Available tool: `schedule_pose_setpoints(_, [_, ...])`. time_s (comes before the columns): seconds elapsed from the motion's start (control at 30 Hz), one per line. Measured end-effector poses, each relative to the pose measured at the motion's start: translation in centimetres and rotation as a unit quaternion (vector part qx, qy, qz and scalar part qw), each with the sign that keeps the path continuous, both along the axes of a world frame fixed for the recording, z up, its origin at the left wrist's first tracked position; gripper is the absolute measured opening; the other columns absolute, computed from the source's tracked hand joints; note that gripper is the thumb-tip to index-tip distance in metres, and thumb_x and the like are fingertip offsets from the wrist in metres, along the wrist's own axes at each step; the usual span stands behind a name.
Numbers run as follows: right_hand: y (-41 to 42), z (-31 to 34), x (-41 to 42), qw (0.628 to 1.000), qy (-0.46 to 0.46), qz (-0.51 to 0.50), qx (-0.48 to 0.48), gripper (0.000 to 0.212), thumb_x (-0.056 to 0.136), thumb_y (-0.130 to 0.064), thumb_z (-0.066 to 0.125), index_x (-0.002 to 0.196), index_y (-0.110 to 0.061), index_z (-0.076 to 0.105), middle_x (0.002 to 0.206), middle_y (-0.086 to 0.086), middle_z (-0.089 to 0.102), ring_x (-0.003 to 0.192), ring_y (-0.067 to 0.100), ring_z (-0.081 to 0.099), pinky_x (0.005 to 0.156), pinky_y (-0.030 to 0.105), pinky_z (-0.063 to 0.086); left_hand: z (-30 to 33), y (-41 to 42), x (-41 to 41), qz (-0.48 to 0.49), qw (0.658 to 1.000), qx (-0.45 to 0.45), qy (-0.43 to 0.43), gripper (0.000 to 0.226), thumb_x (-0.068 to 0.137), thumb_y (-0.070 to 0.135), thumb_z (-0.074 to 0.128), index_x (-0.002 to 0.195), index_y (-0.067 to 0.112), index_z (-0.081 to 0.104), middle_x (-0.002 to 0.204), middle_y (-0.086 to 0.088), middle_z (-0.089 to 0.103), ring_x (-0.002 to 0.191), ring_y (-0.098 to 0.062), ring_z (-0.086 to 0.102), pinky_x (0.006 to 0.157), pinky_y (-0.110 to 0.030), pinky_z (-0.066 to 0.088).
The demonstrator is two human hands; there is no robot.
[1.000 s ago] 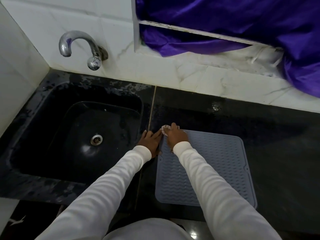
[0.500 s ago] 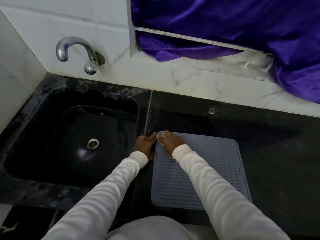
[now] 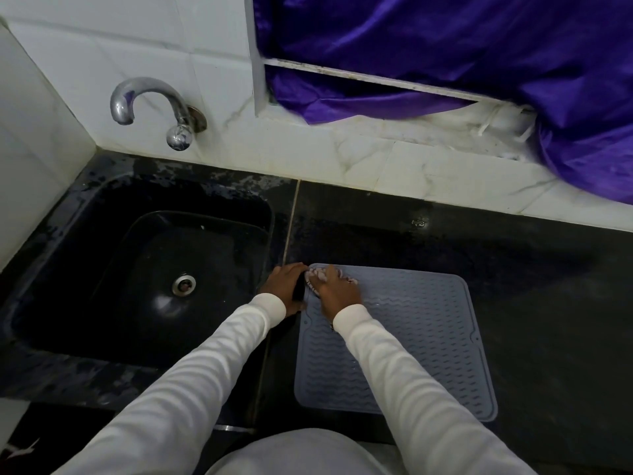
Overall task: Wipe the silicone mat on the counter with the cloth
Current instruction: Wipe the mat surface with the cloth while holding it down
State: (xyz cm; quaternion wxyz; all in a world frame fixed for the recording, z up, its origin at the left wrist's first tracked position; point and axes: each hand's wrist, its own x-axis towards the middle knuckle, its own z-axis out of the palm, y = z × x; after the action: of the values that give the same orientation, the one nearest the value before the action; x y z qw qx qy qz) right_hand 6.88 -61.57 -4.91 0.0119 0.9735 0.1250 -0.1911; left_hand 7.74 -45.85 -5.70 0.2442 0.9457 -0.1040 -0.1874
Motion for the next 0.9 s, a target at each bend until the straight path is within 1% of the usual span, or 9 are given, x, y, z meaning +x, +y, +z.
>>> schedule_pose_setpoints(0.13, [0.7, 0.0, 0.8, 0.998, -0.002, -0.057, 0.026, 0.058, 0.091, -0.024, 0.055, 0.141, -0.033, 0.027, 0.142, 0.015, 0.026, 0.122, 0.048, 0.041, 0.094, 0.061, 0.042, 0.2, -0.3, -0.1, 0.018, 1.0, -0.008, 0.0, 0.081, 0.077, 0.036, 0.073, 0.146, 0.025, 0.033, 0.154, 0.002, 0.032, 0.137, -0.027, 0.03, 0.112, -0.034, 0.026])
schedule_pose_setpoints(0.2, [0.8, 0.6, 1.2, 0.996, 0.008, -0.078, 0.04, 0.049, 0.091, -0.026, 0.055, 0.134, -0.034, 0.034, 0.134, 0.011, 0.03, 0.113, 0.046, 0.046, 0.087, 0.058, 0.047, 0.3, -0.5, -0.2, 0.025, 1.0, 0.003, -0.009, 0.077, 0.08, 0.035, 0.07, 0.147, 0.026, 0.032, 0.154, 0.004, 0.032, 0.136, -0.026, 0.031, 0.11, -0.034, 0.028])
schedule_pose_setpoints(0.27, [0.6, 1.2, 1.4, 0.993, 0.0, -0.106, 0.055, 0.039, 0.094, -0.027, 0.053, 0.131, -0.032, 0.039, 0.131, 0.011, 0.036, 0.112, 0.043, 0.047, 0.087, 0.055, 0.048, 0.2, -0.6, -0.4, 0.01, 0.999, 0.04, -0.026, 0.077, 0.082, 0.034, 0.068, 0.148, 0.026, 0.028, 0.155, 0.006, 0.029, 0.135, -0.026, 0.031, 0.109, -0.035, 0.031])
schedule_pose_setpoints(0.43, [-0.4, 1.2, 1.7, 0.994, -0.05, -0.079, 0.055, 0.044, 0.094, -0.019, 0.053, 0.137, -0.029, 0.044, 0.135, 0.011, 0.036, 0.111, 0.038, 0.051, 0.092, 0.047, 0.047, 0.0, -0.8, -1.0, -0.019, 0.995, 0.094, -0.021, 0.077, 0.089, 0.035, 0.061, 0.152, 0.025, 0.019, 0.16, 0.006, 0.015, 0.136, -0.028, 0.028, 0.115, -0.038, 0.026])
schedule_pose_setpoints(0.53, [-0.6, 1.5, 1.9, 0.989, -0.051, -0.115, 0.079, 0.037, 0.096, -0.018, 0.049, 0.133, -0.024, 0.048, 0.134, 0.01, 0.04, 0.114, 0.036, 0.052, 0.09, 0.043, 0.046, 0.1, -0.7, -1.1, -0.039, 0.994, 0.105, -0.009, 0.073, 0.091, 0.034, 0.058, 0.152, 0.028, 0.019, 0.161, 0.006, 0.011, 0.139, -0.031, 0.024, 0.116, -0.041, 0.023])
schedule_pose_setpoints(0.6, [-0.7, 1.9, 2.0, 0.982, -0.052, -0.158, 0.094, 0.032, 0.098, -0.026, 0.044, 0.13, -0.025, 0.048, 0.132, 0.008, 0.046, 0.114, 0.032, 0.054, 0.087, 0.041, 0.045, 0.2, -0.7, -1.1, -0.053, 0.992, 0.118, -0.009, 0.072, 0.092, 0.035, 0.057, 0.152, 0.027, 0.02, 0.161, 0.005, 0.01, 0.14, -0.031, 0.022, 0.117, -0.042, 0.021])
schedule_pose_setpoints(0.7, [-1.1, 1.8, 2.0, 0.982, -0.052, -0.167, 0.068, 0.036, 0.099, -0.019, 0.044, 0.134, -0.019, 0.046, 0.135, 0.009, 0.04, 0.112, 0.032, 0.055, 0.087, 0.042, 0.047, 0.5, -0.7, -0.9, -0.071, 0.988, 0.135, -0.006, 0.071, 0.092, 0.038, 0.056, 0.152, 0.027, 0.019, 0.161, 0.006, 0.009, 0.14, -0.029, 0.022, 0.116, -0.043, 0.022])
schedule_pose_setpoints(0.8, [-0.5, 1.7, 1.8, 0.979, -0.03, -0.192, 0.06, 0.042, 0.097, -0.017, 0.048, 0.137, -0.029, 0.043, 0.138, 0.005, 0.03, 0.116, 0.032, 0.051, 0.09, 0.041, 0.048, 0.7, -0.8, -0.6, -0.086, 0.984, 0.156, 0.0, 0.071, 0.094, 0.038, 0.052, 0.153, 0.026, 0.015, 0.161, 0.008, 0.007, 0.139, -0.027, 0.024, 0.115, -0.043, 0.025])
schedule_pose_setpoints(0.9, [0.6, 1.5, 1.6, 0.982, -0.003, -0.177, 0.061, 0.042, 0.095, -0.019, 0.05, 0.136, -0.028, 0.046, 0.142, 0.005, 0.027, 0.119, 0.04, 0.044, 0.092, 0.049, 0.047, 0.9, -1.0, -0.3, -0.096, 0.98, 0.174, 0.006, 0.072, 0.095, 0.036, 0.049, 0.154, 0.025, 0.009, 0.162, 0.009, 0.003, 0.139, -0.027, 0.022, 0.114, -0.045, 0.026])
